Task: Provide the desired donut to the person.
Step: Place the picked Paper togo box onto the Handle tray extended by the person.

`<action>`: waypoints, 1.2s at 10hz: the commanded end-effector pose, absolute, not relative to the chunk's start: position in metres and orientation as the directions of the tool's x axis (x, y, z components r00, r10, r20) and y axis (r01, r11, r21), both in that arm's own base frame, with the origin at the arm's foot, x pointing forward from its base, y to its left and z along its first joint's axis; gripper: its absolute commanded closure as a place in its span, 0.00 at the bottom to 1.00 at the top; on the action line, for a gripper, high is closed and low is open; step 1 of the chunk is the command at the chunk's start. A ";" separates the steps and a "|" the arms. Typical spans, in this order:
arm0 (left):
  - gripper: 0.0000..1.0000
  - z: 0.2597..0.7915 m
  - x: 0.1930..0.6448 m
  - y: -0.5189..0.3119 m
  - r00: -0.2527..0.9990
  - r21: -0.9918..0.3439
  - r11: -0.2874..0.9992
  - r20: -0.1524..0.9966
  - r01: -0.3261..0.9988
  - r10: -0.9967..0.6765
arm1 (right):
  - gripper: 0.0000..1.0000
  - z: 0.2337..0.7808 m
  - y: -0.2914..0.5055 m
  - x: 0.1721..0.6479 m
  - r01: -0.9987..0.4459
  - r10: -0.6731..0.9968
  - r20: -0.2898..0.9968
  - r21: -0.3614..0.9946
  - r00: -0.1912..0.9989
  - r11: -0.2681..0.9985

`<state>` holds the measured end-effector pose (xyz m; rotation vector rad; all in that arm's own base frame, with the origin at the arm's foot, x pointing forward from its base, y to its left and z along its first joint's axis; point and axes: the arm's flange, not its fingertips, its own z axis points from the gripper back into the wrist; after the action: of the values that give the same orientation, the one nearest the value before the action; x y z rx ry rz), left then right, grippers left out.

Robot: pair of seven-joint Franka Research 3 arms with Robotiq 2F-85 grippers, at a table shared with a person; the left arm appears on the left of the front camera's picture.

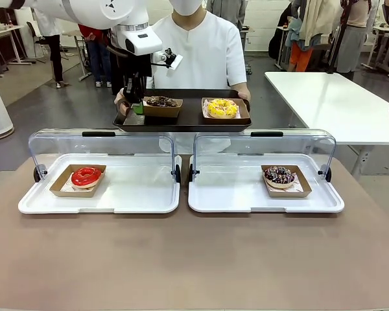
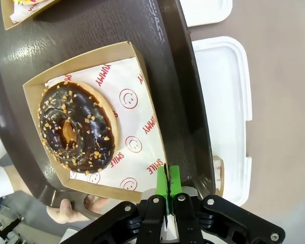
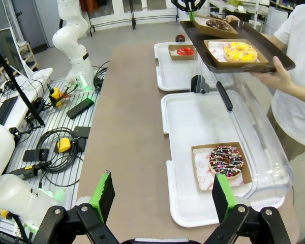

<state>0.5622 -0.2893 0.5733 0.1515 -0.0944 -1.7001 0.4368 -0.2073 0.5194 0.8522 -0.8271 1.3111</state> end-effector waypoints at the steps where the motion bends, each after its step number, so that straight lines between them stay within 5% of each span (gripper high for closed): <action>1: 0.99 0.581 0.566 -0.288 -0.157 0.135 -0.157 -0.017 0.978 -0.988 | 0.00 0.519 -0.207 0.437 -0.996 0.455 0.887 0.058 0.081 0.064; 2: 0.99 0.582 0.564 -0.288 -0.164 0.142 -0.164 -0.013 0.976 -0.986 | 0.00 0.519 -0.207 0.437 -0.996 0.455 0.887 0.058 0.081 0.064; 3: 0.39 0.585 0.567 -0.288 -0.174 0.153 -0.174 -0.015 0.973 -0.985 | 0.00 0.519 -0.207 0.437 -0.996 0.455 0.887 0.058 0.081 0.064; 4: 0.39 0.585 0.566 -0.287 -0.180 0.154 -0.180 -0.014 0.972 -0.984 | 0.00 0.519 -0.207 0.437 -0.996 0.455 0.887 0.058 0.081 0.064; 5: 0.00 0.584 0.562 -0.286 -0.177 0.155 -0.177 -0.013 0.972 -0.984 | 0.00 0.519 -0.207 0.437 -0.996 0.455 0.887 0.058 0.081 0.064; 6: 0.35 0.584 0.563 -0.285 -0.184 0.151 -0.184 -0.013 0.971 -0.983 | 0.00 0.519 -0.207 0.437 -0.996 0.455 0.887 0.058 0.081 0.064; 7: 0.00 0.586 0.566 -0.286 -0.188 0.148 -0.188 -0.014 0.971 -0.982 | 0.00 0.519 -0.207 0.437 -0.996 0.455 0.887 0.058 0.081 0.064; 12: 0.00 0.588 0.563 -0.284 -0.182 0.148 -0.181 -0.005 0.972 -0.983 | 0.00 0.519 -0.207 0.437 -0.996 0.455 0.887 0.058 0.081 0.064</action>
<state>0.5654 -0.2881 0.5838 0.1468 -0.1211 -1.7363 0.4368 -0.2073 0.5193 0.8522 -0.8271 1.3111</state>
